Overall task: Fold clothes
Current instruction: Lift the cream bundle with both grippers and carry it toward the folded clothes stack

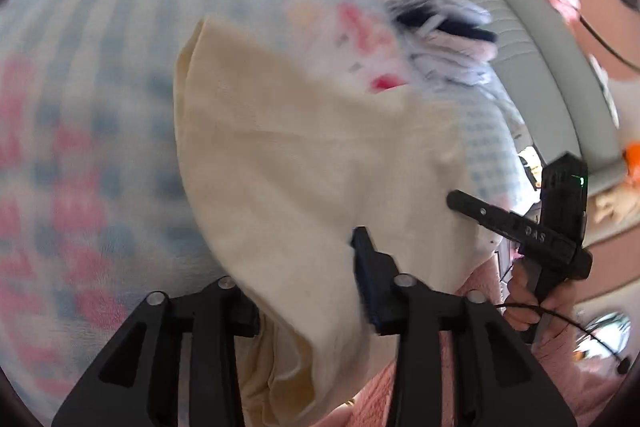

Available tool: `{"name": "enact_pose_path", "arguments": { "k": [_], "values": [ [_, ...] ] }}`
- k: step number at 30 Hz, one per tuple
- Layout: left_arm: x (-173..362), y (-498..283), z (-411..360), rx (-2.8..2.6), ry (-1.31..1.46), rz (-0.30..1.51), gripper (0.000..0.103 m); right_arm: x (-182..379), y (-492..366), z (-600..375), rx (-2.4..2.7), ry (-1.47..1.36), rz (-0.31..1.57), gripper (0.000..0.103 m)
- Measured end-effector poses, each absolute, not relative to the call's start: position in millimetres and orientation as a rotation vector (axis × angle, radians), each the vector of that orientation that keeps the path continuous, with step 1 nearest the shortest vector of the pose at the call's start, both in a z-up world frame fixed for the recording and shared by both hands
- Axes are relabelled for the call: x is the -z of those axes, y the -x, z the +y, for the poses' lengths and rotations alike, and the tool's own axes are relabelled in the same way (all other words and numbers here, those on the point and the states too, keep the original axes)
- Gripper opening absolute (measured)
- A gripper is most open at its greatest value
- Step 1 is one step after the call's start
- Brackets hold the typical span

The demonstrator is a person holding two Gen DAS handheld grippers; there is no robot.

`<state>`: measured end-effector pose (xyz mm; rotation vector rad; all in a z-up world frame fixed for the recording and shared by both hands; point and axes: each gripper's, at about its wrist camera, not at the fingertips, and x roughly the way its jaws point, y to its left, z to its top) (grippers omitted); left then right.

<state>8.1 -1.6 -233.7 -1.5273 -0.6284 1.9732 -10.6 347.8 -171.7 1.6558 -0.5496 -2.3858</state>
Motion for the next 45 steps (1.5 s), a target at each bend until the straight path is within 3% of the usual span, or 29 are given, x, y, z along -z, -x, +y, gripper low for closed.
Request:
{"name": "enact_pose_path", "arguments": {
  "k": [4, 9, 11, 12, 13, 15, 16, 17, 20, 25, 30, 32, 34, 36, 38, 43, 45],
  "values": [
    [240.4, -4.6, -9.8, -1.905, 1.533, -0.714, 0.052, 179.0, 8.3, 355.0, 2.338, -1.67, -0.647, 0.043],
    [239.1, -1.5, 5.5, -1.905, 1.543, -0.651, 0.065, 184.8, 10.1, 340.1, 2.266, -1.687, -0.63, 0.054],
    [236.2, -0.8, 13.6, -1.921, 1.541, -0.612, 0.065, 186.6, 8.4, 329.4, 2.253, -1.675, -0.612, 0.06],
    [234.7, -0.5, 17.7, -1.929, 1.54, -0.593, 0.063, 187.1, 8.2, 327.9, 2.274, -1.667, -0.605, 0.058],
    [233.3, -0.1, 21.8, -1.937, 1.539, -0.573, 0.053, 187.6, 8.0, 326.4, 2.295, -1.658, -0.598, 0.057],
    [228.9, -1.4, 25.5, -1.96, 1.527, -0.541, 0.046, 187.4, 6.7, 329.8, 2.322, -1.639, -0.628, 0.04],
    [226.3, -3.3, 24.9, -1.968, 1.513, -0.534, 0.044, 186.6, 6.4, 332.2, 2.323, -1.627, -0.648, 0.037],
    [223.8, -5.1, 24.5, -1.974, 1.498, -0.527, 0.043, 185.4, 5.8, 334.8, 2.322, -1.616, -0.666, 0.031],
    [230.4, -3.1, 15.4, -1.93, 1.497, -0.58, 0.044, 182.8, 2.7, 342.5, 2.296, -1.572, -0.724, 0.03],
    [249.3, 2.9, -11.0, -1.823, 1.525, -0.771, 0.046, 200.1, 10.7, 346.0, 2.223, -1.602, -0.823, 0.042],
    [240.3, -8.6, -28.7, -1.862, 1.508, -0.736, 0.05, 202.4, 22.1, 325.1, 2.185, -1.602, -0.672, 0.072],
    [240.7, -9.9, -31.2, -1.869, 1.509, -0.741, 0.05, 204.5, 27.9, 314.4, 2.166, -1.603, -0.598, 0.069],
    [241.0, -9.6, -30.7, -1.881, 1.518, -0.735, 0.051, 205.4, 31.1, 314.7, 2.143, -1.599, -0.624, 0.059],
    [240.0, -8.1, -26.7, -1.898, 1.527, -0.694, 0.052, 199.2, 27.3, 319.6, 2.129, -1.565, -0.672, 0.04],
    [240.5, -7.0, -22.2, -1.905, 1.529, -0.673, 0.052, 187.8, 20.4, 322.0, 2.109, -1.507, -0.698, 0.036],
    [242.6, -4.9, -18.1, -1.905, 1.524, -0.678, 0.053, 182.7, 17.6, 318.5, 2.094, -1.483, -0.683, 0.035],
    [245.8, -3.7, -16.7, -1.89, 1.527, -0.689, 0.057, 201.9, 28.5, 311.9, 2.065, -1.559, -0.706, 0.045]
  ]
}}
